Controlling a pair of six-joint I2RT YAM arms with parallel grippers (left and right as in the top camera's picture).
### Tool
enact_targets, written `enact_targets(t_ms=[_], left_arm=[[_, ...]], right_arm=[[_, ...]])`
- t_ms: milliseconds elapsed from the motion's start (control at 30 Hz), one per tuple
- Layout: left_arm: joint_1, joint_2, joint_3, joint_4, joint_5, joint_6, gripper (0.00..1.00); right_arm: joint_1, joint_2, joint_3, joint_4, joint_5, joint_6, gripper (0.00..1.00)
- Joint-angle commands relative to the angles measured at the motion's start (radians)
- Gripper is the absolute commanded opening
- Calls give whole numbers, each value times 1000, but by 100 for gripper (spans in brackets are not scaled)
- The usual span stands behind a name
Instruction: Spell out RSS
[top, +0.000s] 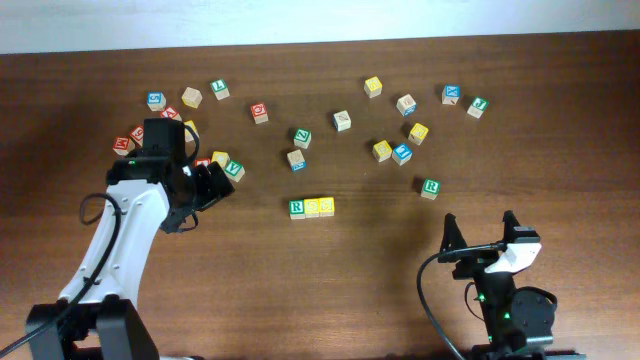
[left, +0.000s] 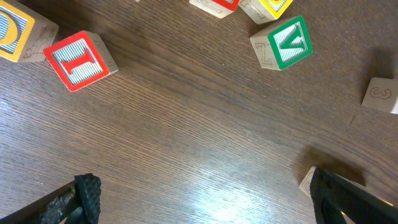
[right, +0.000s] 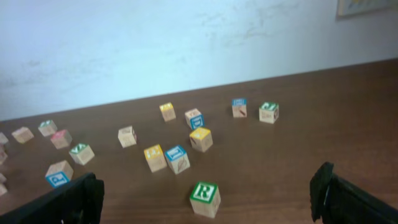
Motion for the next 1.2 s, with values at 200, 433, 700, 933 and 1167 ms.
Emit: enact_targets(t_ms=[200, 433, 700, 933, 1167], left_arm=[[3, -10, 11, -1, -10, -10, 99], [3, -10, 11, -1, -10, -10, 99], [3, -10, 11, -2, -10, -10, 99], [4, -10, 11, -1, -11, -10, 99], [3, -10, 11, -1, -10, -10, 99]], right_arm=[[-8, -12, -31, 19, -18, -122, 98], [-7, -12, -31, 15, -11, -142, 99], [-8, -12, -31, 11, 24, -196, 98], [-8, -12, -31, 11, 24, -195, 98], [-8, -12, -31, 11, 24, -186, 98]])
